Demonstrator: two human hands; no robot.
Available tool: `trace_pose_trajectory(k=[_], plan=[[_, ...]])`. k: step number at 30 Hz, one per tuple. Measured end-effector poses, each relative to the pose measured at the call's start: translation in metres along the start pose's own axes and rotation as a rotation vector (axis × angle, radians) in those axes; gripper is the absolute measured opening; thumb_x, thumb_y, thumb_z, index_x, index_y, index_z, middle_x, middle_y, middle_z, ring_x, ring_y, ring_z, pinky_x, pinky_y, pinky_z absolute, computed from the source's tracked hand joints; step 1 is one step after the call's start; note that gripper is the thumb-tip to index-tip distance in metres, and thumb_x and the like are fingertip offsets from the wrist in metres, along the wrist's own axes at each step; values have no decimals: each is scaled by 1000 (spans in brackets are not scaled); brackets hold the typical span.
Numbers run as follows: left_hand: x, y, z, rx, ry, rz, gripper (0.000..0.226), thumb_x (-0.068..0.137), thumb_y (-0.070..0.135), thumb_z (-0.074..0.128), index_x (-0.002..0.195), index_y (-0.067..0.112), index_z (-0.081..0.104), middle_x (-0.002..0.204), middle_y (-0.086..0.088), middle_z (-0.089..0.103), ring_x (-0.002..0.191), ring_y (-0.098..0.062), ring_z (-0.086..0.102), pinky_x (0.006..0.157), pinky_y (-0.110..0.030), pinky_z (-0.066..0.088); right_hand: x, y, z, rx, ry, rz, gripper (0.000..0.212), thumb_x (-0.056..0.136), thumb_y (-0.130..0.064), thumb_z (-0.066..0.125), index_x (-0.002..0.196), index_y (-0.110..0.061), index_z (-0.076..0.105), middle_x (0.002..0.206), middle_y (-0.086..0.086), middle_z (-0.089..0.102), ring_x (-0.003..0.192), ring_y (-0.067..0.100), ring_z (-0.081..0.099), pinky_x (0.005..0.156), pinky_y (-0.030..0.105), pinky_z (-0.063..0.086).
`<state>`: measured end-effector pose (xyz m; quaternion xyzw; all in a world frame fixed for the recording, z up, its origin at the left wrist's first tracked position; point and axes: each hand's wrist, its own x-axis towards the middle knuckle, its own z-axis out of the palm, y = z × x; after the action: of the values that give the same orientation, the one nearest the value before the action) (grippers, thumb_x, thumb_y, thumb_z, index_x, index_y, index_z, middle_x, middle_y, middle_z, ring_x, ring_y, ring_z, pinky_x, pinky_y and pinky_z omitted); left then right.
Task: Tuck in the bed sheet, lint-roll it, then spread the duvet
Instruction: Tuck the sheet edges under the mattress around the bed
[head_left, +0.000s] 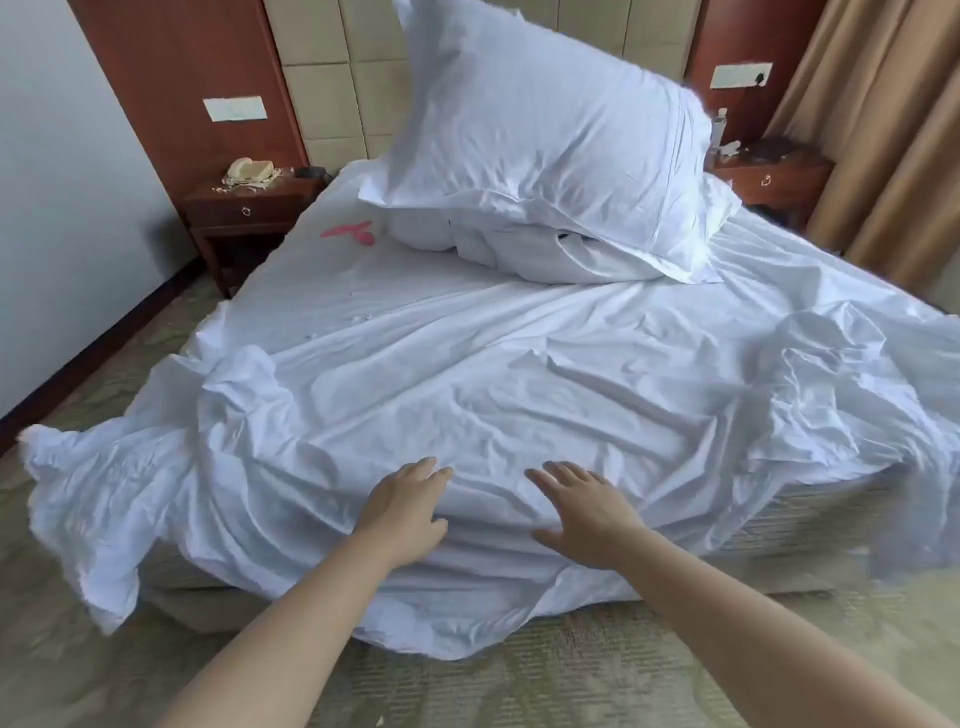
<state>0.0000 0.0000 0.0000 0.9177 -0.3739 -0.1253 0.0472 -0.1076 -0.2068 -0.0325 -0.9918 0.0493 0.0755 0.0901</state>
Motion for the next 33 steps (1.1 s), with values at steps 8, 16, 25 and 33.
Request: trace_pose_trajectory(k=[8, 16, 25, 33], plan=[[57, -21, 95, 187, 217, 77, 69, 92, 38, 52, 151, 25, 20, 158, 3, 17, 145, -14, 14, 118, -31, 9, 32, 26, 85, -150, 257, -88, 73, 91, -49, 54, 151, -26, 17, 156, -3, 20, 144, 19, 17, 116, 31, 12], [68, -28, 125, 235, 403, 121, 66, 85, 33, 56, 146, 26, 32, 145, 6, 39, 134, -17, 34, 113, -29, 19, 45, 28, 113, -228, 439, -61, 78, 85, -52, 56, 149, -25, 20, 148, -5, 32, 135, 19, 31, 113, 31, 15], [60, -27, 134, 335, 367, 72, 78, 88, 30, 54, 153, 23, 10, 158, 4, 15, 145, -15, 13, 118, -37, 6, 40, 23, 123, -287, 427, -37, 89, 90, -49, 52, 153, -18, -3, 159, 3, 8, 147, 21, 6, 118, 35, -2], [28, -35, 177, 478, 567, 221, 84, 64, 17, 77, 139, 18, 39, 144, -13, 45, 134, -30, 37, 110, -48, 28, 20, 48, 183, -548, 536, -217, 113, 49, -40, 88, 144, -17, 32, 152, 13, 29, 136, 34, 31, 112, 46, 17]])
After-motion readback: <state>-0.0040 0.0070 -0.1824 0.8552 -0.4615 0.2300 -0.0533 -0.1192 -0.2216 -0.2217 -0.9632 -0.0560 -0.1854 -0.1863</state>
